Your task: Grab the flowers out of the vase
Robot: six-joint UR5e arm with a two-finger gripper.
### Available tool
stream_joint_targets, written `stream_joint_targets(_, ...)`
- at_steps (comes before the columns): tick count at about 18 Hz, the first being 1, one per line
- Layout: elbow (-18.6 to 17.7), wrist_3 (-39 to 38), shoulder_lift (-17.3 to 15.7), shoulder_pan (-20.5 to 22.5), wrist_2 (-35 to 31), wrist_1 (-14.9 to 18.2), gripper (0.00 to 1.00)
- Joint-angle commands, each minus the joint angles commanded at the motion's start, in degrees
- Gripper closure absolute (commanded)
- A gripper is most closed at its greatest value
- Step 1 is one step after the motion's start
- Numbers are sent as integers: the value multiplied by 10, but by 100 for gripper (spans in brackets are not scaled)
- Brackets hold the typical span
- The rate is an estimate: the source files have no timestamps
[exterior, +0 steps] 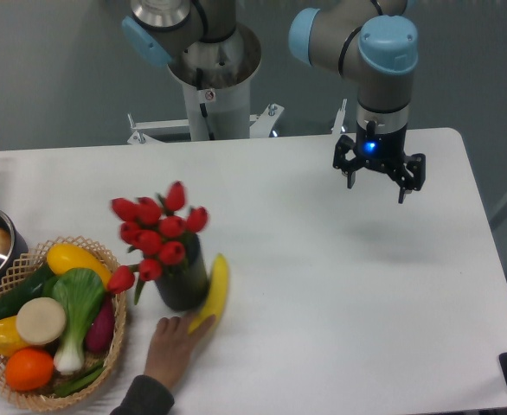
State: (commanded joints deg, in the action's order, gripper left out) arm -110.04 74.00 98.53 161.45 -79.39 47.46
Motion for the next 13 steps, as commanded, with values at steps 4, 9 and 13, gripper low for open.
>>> stream_joint_targets(4,-4,-5,-4,-1,109,1,0)
stream_joint_targets(9,-4,-48,-1,-12,296,1,0)
stream_joint_targets(13,-7,-54,2,-29,389,1,0)
